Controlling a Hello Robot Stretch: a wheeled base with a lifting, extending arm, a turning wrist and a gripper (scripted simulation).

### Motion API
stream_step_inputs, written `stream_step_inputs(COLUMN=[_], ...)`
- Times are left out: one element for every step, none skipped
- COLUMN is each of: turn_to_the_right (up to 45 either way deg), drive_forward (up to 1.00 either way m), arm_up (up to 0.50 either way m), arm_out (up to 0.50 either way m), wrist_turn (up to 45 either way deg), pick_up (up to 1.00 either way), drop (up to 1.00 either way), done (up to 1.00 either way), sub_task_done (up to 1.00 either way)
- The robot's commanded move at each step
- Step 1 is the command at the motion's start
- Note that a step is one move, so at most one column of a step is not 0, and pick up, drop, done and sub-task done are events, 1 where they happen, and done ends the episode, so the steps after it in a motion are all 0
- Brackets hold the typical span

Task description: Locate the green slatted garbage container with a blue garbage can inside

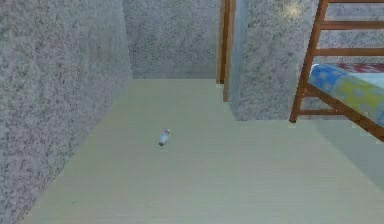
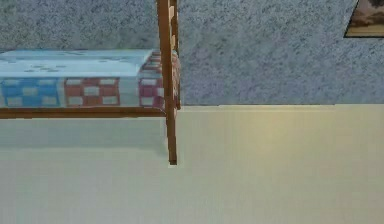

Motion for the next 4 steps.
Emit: stream_step_inputs(turn_to_the_right=[3.0,0.0,0.0,-3.0], drive_forward=[0.00,1.00,0.70,0.00], arm_up=[0.00,0.00,0.00,0.00], arm_out=[0.00,0.00,0.00,0.00], wrist_turn=[0.0,0.0,0.0,0.0], pick_up=[0.00,0.00,0.00,0.00], drop=[0.00,0.00,0.00,0.00], done=[0.00,0.00,0.00,0.00], sub_task_done=[0.00,0.00,0.00,0.00])
